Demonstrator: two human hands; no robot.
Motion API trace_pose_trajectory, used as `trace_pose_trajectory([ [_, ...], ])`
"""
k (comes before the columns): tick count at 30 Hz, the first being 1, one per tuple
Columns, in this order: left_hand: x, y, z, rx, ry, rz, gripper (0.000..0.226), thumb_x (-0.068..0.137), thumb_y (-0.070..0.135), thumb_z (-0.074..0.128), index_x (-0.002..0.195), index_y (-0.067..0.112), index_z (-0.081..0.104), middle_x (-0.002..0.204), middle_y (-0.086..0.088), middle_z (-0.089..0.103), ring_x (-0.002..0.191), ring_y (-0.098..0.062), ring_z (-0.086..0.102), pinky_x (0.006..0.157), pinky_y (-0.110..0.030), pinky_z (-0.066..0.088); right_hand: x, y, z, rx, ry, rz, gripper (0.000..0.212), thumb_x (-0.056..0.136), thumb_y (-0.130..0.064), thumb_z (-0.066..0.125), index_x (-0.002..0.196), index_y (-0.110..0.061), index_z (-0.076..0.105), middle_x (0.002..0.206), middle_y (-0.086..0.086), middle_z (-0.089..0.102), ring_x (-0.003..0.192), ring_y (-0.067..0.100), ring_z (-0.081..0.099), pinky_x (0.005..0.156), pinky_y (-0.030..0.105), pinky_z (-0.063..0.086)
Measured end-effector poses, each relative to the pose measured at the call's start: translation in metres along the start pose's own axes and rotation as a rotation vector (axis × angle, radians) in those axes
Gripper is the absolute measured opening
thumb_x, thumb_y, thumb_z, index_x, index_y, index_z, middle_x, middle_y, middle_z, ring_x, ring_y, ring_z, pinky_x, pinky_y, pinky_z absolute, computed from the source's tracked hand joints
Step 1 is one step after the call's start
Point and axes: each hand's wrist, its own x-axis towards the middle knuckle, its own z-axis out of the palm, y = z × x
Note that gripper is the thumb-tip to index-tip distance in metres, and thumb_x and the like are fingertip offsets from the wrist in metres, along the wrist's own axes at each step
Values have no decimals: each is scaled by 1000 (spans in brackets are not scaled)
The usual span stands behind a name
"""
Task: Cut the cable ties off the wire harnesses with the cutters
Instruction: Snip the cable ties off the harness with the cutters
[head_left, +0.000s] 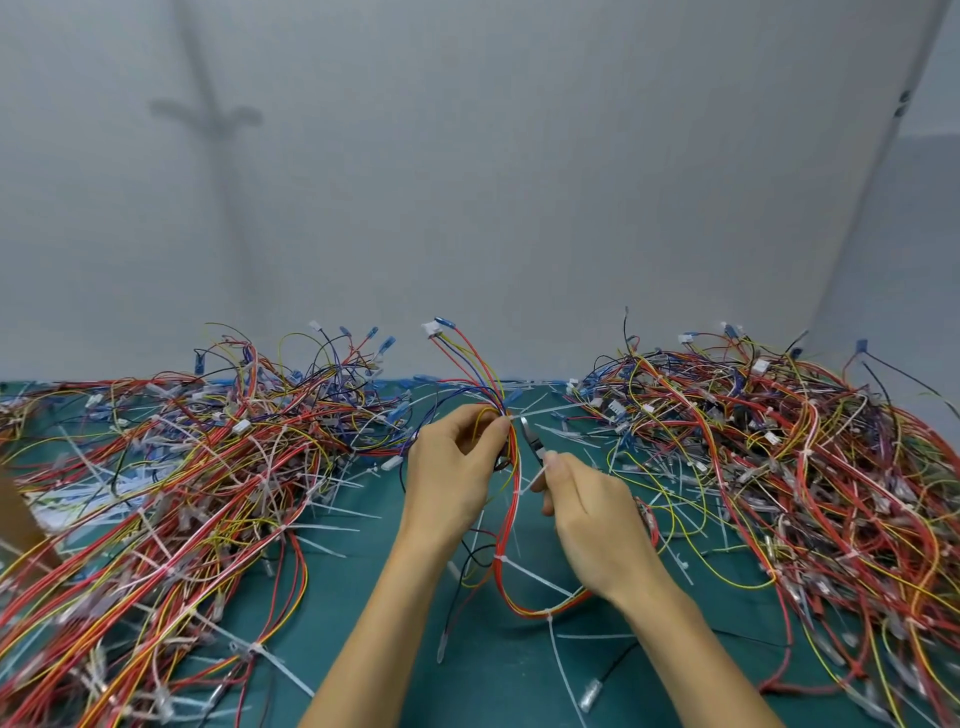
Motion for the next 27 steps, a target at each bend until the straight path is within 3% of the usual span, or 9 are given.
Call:
trace_pose_trajectory([
  [7, -1, 2, 2, -33, -20, 10, 17, 93, 23, 64, 77, 20, 69, 69, 5, 69, 65, -3, 61, 65, -16, 48, -1, -3, 1, -31, 31, -31, 43, 99, -47, 24, 66, -31, 46, 60, -12, 50, 61, 1, 48, 57, 19, 30],
  [14, -2, 3, 4, -45, -27, 24, 15, 93, 20, 64, 79, 20, 69, 72, 6, 70, 67, -3, 64, 65, -11, 47, -1, -3, 3, -31, 58, -39, 46, 103, -39, 30, 60, -29, 42, 53, -8, 46, 54, 6, 44, 58, 31, 27],
  [21, -2, 3, 4, -26, -30, 27, 14, 93, 21, 63, 81, 18, 70, 73, 5, 70, 68, -3, 63, 66, -14, 49, 0, -2, 6, 80, 17, 24, 50, 103, -39, 30, 62, -26, 55, 51, -11, 50, 55, 5, 50, 63, 31, 39],
  [27, -2, 2, 4, -25, -32, 20, 16, 94, 21, 62, 80, 16, 70, 74, 1, 71, 74, -16, 67, 71, -24, 51, 1, -2, 4, 147, -10, 84, 56, 103, -42, 30, 63, -17, 60, 52, -1, 55, 53, 16, 54, 63, 45, 51],
])
